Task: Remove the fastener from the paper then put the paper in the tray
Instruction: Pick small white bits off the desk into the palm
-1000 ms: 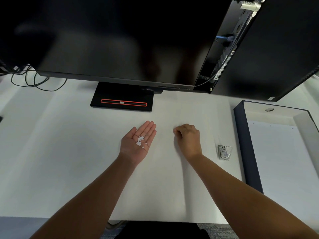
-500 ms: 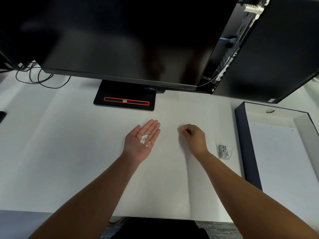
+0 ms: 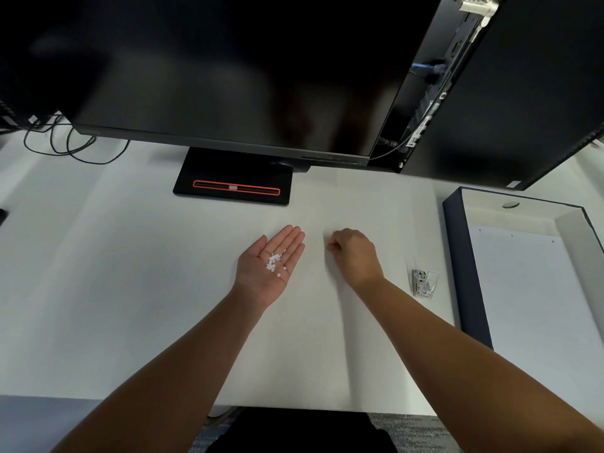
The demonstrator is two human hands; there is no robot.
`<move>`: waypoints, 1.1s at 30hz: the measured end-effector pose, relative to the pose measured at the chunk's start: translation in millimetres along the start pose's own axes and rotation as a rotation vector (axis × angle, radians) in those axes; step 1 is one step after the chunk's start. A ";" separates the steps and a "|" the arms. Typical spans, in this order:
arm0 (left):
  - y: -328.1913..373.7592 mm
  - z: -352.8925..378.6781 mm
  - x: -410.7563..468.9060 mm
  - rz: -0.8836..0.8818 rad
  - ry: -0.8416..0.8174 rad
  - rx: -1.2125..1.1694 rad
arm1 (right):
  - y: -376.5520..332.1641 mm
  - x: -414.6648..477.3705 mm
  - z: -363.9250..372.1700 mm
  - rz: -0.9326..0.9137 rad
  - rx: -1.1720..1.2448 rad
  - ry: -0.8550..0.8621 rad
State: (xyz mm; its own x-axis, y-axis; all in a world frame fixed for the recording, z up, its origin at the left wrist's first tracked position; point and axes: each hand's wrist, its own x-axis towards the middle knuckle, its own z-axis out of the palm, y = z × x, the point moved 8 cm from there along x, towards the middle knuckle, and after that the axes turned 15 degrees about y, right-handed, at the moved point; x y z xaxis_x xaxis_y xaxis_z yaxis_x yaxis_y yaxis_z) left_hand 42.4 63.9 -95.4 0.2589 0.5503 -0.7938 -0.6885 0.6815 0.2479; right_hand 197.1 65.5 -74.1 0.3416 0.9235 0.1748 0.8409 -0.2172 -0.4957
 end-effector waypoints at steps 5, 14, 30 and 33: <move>-1.1 0.1 1.3 0.003 0.012 -0.002 | -8.3 -6.6 0.2 -0.103 -0.059 0.069; -6.2 -1.6 2.7 -0.004 0.022 0.030 | -16.7 -15.4 -17.7 0.079 0.280 -0.014; -19.3 1.5 -0.8 0.004 0.071 0.113 | -55.5 -18.7 -27.6 0.049 0.369 -0.019; -15.3 0.0 -0.9 -0.004 0.053 0.072 | -42.7 -16.9 -38.8 0.095 0.443 0.059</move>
State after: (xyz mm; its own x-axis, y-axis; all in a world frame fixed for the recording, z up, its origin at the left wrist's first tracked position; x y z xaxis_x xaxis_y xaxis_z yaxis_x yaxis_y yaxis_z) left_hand 52.7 52.9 -98.5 0.2242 0.5226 -0.8226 -0.6369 0.7174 0.2822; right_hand 171.7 46.8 -22.9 0.4429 0.8835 0.1524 0.5481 -0.1322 -0.8259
